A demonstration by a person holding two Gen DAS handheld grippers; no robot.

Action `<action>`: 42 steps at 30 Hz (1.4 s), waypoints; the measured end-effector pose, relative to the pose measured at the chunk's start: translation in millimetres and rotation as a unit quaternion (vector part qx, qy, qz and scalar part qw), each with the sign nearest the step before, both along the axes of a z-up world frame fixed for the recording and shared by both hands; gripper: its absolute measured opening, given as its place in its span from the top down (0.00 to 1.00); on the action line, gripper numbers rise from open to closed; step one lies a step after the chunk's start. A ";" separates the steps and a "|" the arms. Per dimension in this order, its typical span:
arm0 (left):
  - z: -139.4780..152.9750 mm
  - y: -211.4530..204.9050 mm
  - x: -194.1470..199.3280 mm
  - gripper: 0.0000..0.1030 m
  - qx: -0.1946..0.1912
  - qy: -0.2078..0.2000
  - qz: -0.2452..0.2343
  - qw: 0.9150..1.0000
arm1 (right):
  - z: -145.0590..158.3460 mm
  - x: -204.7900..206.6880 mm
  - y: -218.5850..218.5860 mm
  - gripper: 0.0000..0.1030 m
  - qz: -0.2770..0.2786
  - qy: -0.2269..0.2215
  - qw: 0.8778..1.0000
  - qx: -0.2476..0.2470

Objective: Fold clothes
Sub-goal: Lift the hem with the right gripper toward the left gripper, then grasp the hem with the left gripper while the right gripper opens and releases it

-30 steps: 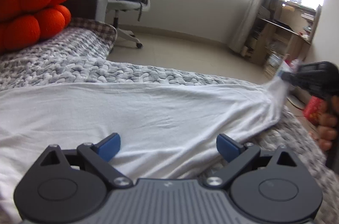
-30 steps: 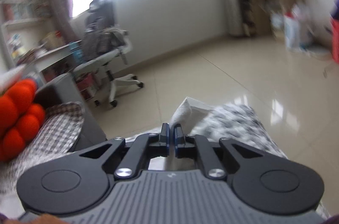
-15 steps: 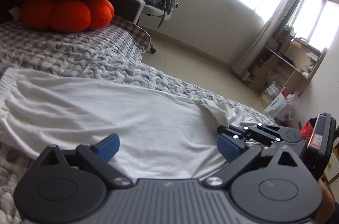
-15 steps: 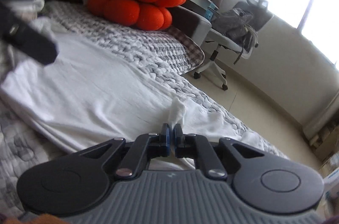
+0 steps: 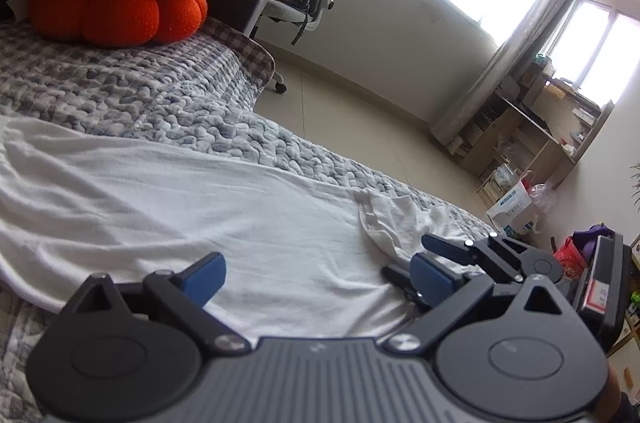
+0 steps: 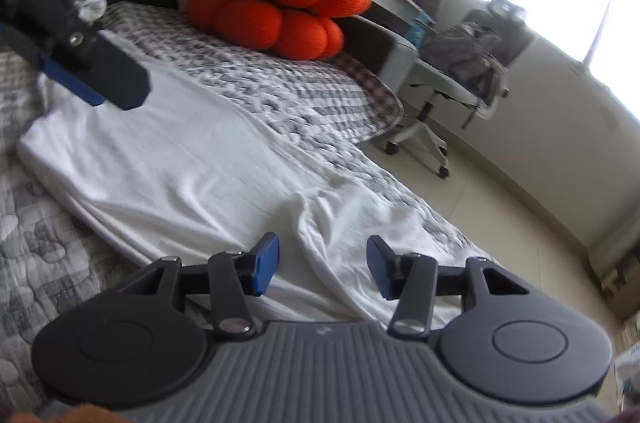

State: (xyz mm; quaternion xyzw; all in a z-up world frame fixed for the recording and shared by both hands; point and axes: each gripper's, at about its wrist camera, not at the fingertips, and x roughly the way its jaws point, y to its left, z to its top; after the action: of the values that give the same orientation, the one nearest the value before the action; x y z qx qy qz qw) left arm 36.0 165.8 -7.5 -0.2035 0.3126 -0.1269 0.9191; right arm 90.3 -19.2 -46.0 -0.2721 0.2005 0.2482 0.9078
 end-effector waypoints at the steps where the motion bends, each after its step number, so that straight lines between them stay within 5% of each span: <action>1: -0.5 0.4 0.7 0.04 -0.003 0.002 0.002 1.000 | 0.8 2.3 0.9 0.59 0.003 0.006 1.000 -0.001; 3: -1.7 1.3 2.7 0.04 -0.016 0.008 0.001 1.000 | 2.9 8.4 1.0 0.87 0.006 0.036 0.999 0.012; 4: -2.2 1.8 4.1 0.04 -0.024 0.011 0.000 1.000 | 3.2 10.9 1.2 0.92 0.004 0.050 0.998 0.023; 11: 1.6 1.9 15.1 0.04 -0.114 0.037 -0.022 0.993 | 9.4 -22.8 2.2 0.95 0.009 -0.025 0.999 0.037; 16: -11.3 -10.9 41.7 0.04 -0.189 0.087 -0.038 0.977 | 4.7 -36.4 11.2 0.95 0.011 -0.057 0.998 0.000; 23: -25.0 -44.5 90.0 0.07 -0.222 0.145 -0.051 0.963 | 11.5 -50.4 7.1 0.95 0.021 -0.074 0.997 0.000; 32: -36.3 -77.7 115.0 0.45 -0.211 0.174 -0.047 0.961 | 13.3 -58.7 6.1 0.95 0.033 -0.092 0.995 0.005; 37: -35.6 -81.1 118.1 0.96 -0.166 0.171 -0.035 0.971 | 11.3 -67.3 2.0 0.95 0.041 -0.091 0.995 0.010; 42: -23.4 -73.1 111.7 0.97 -0.140 0.141 -0.019 0.980 | 11.3 -70.8 4.2 0.95 0.041 -0.087 0.995 0.012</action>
State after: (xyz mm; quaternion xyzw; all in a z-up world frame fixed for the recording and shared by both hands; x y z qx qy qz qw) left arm 147.7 92.7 -31.0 -0.3400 0.4224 -0.1568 0.8254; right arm 19.5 -15.0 -34.7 -0.2901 0.1067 0.2635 0.9138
